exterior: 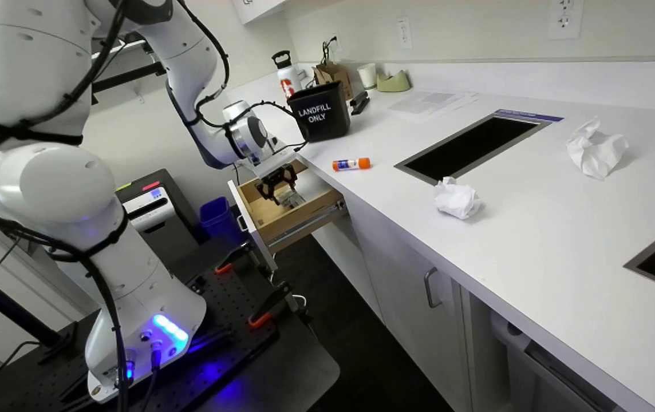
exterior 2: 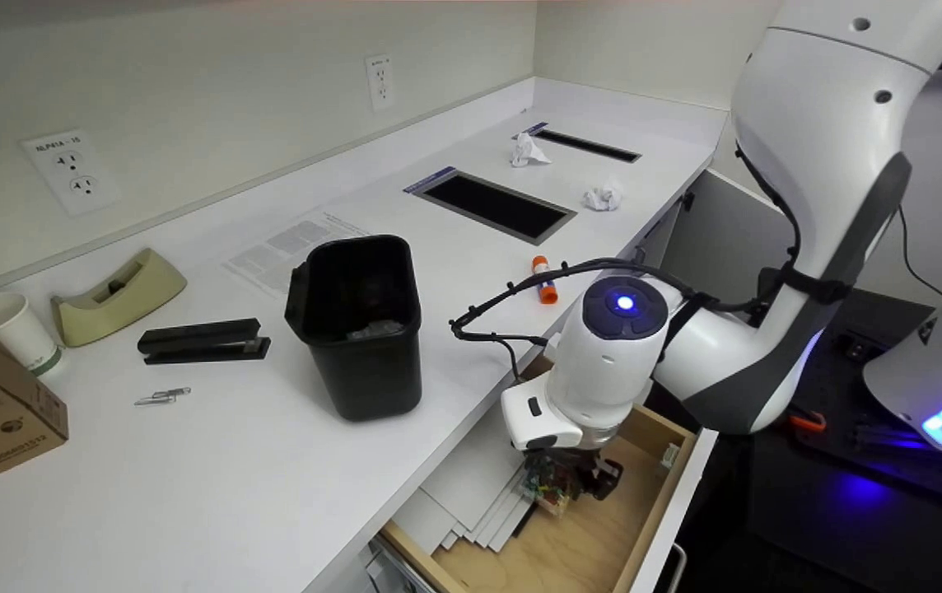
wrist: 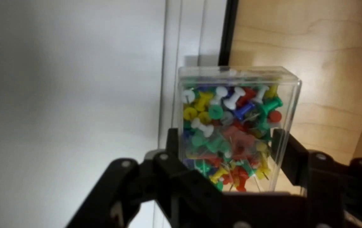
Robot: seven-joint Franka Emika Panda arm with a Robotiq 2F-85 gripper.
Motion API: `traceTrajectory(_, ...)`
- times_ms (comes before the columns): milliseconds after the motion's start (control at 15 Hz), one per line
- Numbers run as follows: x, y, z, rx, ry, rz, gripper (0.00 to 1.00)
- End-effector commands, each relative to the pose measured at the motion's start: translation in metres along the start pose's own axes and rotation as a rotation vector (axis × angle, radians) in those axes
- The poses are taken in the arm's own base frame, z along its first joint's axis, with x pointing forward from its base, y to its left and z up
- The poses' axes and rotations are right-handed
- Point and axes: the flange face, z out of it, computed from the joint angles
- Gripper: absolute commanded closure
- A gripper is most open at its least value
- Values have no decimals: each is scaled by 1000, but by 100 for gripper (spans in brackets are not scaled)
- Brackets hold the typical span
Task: Take the small box from the counter and put it in the drawer
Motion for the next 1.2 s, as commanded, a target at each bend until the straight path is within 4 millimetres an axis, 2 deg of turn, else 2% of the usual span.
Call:
traceTrajectory(0,7,12,12,-51,52,-9,51)
traceTrajectory(200,12,14,23,-28,74,2,51)
traceTrajectory(267,14,12,25,-22,69,7,24)
traceTrajectory(333,17,12,24,-23,72,6,5)
traceTrajectory(400,19,11,21,-23,63,8,6)
traceTrajectory(533,23,9,16,-32,49,10,0)
traceTrajectory(733,32,0,-1,-45,36,9,0)
traceTrajectory(1133,50,-25,-50,-63,-17,43,0)
